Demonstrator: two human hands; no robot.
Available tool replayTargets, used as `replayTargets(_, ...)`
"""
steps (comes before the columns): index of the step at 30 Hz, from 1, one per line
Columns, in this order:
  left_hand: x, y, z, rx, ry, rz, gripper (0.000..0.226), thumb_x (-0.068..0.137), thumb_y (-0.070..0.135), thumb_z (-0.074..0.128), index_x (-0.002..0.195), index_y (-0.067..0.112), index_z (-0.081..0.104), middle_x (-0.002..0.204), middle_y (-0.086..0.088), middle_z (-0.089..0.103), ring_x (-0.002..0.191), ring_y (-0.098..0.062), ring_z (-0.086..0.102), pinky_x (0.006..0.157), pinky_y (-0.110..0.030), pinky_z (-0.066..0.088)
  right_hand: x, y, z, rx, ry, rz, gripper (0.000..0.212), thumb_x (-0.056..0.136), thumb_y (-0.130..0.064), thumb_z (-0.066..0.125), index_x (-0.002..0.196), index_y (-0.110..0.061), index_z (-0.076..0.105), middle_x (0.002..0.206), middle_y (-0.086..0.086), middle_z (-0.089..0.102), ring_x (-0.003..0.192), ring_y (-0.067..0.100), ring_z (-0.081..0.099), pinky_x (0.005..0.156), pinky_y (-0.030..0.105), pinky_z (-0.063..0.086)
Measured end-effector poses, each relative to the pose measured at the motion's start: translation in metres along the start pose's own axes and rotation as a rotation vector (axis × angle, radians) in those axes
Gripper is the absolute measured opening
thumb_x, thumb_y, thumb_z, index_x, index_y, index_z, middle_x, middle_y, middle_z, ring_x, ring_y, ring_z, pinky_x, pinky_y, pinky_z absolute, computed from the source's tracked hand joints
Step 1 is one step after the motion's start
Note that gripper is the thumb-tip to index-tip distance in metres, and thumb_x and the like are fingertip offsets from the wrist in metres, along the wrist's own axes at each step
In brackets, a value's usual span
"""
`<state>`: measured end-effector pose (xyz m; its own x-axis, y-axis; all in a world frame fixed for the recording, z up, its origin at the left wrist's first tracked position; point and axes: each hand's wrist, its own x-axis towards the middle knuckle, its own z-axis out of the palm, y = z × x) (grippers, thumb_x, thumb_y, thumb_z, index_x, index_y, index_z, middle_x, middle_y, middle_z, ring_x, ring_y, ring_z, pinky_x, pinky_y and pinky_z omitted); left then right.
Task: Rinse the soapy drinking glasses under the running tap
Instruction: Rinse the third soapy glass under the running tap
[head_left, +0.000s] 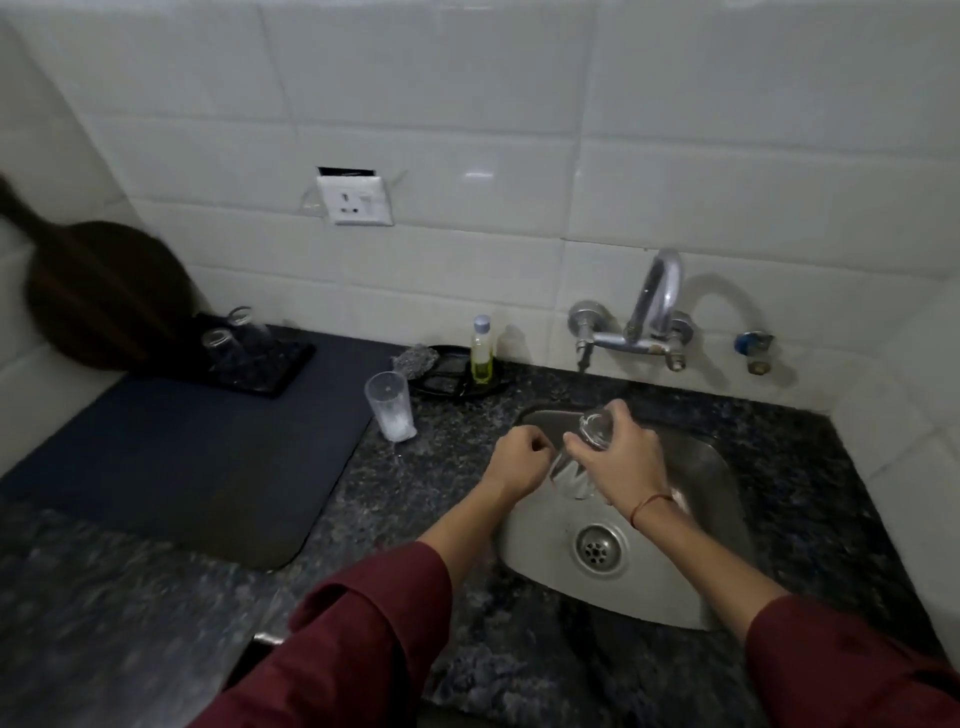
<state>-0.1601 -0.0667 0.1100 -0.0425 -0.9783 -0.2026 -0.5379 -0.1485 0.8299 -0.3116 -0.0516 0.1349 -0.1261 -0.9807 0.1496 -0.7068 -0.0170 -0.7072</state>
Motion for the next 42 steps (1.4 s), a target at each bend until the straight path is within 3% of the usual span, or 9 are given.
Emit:
replayTargets(5,-0.001,-0.027,-0.085,-0.076,0.132,-0.032,0.017,0.091,0.009,0.056,0.09,0.011,0.073,0.087,-0.003,0.072,0.078,-0.014,0.063,0.071,-0.029,0.05,0.018,-0.075,0.042,0.073,0.003,-0.056,0.038,0.073,-0.049,0.076,0.085,-0.02,0.055,0.079,0.0,0.069,0.081,0.029,0.067,0.074,0.043,0.056)
replayTargets(8,-0.001,-0.055,-0.149,-0.112,0.222,-0.072,0.016,0.094,0.007,0.053,0.091,0.013,0.067,0.091,-0.008,0.073,0.08,-0.022,0.068,0.069,-0.037,0.057,0.026,-0.128,0.08,0.156,-0.057,-0.085,0.039,0.071,-0.057,0.073,0.084,-0.025,0.054,0.078,-0.005,0.066,0.058,0.027,0.067,0.055,0.046,0.059)
replayTargets(11,0.001,-0.094,-0.214,-0.123,0.359,-0.118,0.012,0.091,0.01,0.055,0.09,0.018,0.064,0.09,-0.003,0.069,0.084,-0.02,0.064,0.062,-0.028,0.046,0.036,-0.181,0.125,0.231,-0.162,-0.126,0.043,0.073,-0.058,0.075,0.089,-0.025,0.053,0.082,0.005,0.068,0.049,0.027,0.065,0.041,0.038,0.054)
replayTargets(20,0.043,-0.206,-0.352,-0.176,0.569,-0.216,0.015,0.098,0.012,0.053,0.112,0.012,0.059,0.106,-0.004,0.062,0.094,-0.019,0.059,0.076,-0.031,0.044,0.079,-0.312,0.271,0.27,-0.35,-0.169,0.051,0.08,-0.041,0.08,0.106,-0.011,0.048,0.082,0.011,0.068,0.043,0.026,0.063,0.036,0.033,0.05)
replayTargets(29,0.109,-0.296,-0.384,-0.077,0.528,-0.349,0.013,0.094,0.015,0.055,0.107,0.019,0.055,0.112,-0.007,0.061,0.106,-0.028,0.058,0.097,-0.052,0.049,0.165,-0.347,0.404,0.061,-0.393,-0.23,0.063,0.072,-0.069,0.067,0.105,-0.022,0.042,0.094,0.004,0.068,0.072,0.035,0.068,0.061,0.053,0.058)
replayTargets(34,0.136,-0.321,-0.388,0.012,0.488,-0.391,0.028,0.097,0.014,0.054,0.125,0.01,0.054,0.129,-0.012,0.054,0.121,-0.03,0.048,0.106,-0.045,0.04,0.207,-0.343,0.452,0.051,-0.44,-0.188,0.054,0.083,-0.043,0.077,0.112,-0.015,0.04,0.101,0.012,0.066,0.069,0.029,0.063,0.057,0.052,0.059)
replayTargets(36,0.144,-0.332,-0.383,0.023,0.475,-0.395,0.03,0.098,0.014,0.055,0.127,0.008,0.052,0.131,-0.014,0.053,0.121,-0.03,0.046,0.105,-0.041,0.039,0.219,-0.339,0.465,0.024,-0.467,-0.208,0.054,0.085,-0.038,0.077,0.115,-0.011,0.041,0.101,0.012,0.065,0.064,0.026,0.06,0.055,0.045,0.058)
replayTargets(39,0.154,-0.343,-0.377,0.016,0.464,-0.411,0.035,0.098,0.015,0.057,0.131,0.005,0.051,0.133,-0.017,0.052,0.123,-0.032,0.046,0.104,-0.038,0.037,0.232,-0.335,0.478,-0.048,-0.557,-0.252,0.054,0.089,-0.035,0.074,0.122,-0.008,0.041,0.096,0.007,0.064,0.053,0.017,0.056,0.04,0.016,0.045)
replayTargets(42,0.161,-0.348,-0.372,0.038,0.474,-0.424,0.037,0.098,0.016,0.057,0.133,0.004,0.049,0.135,-0.017,0.052,0.122,-0.033,0.044,0.104,-0.039,0.036,0.24,-0.336,0.488,-0.173,-0.597,-0.353,0.056,0.089,-0.038,0.073,0.126,-0.01,0.042,0.102,0.001,0.061,0.058,0.01,0.053,0.049,0.018,0.035)
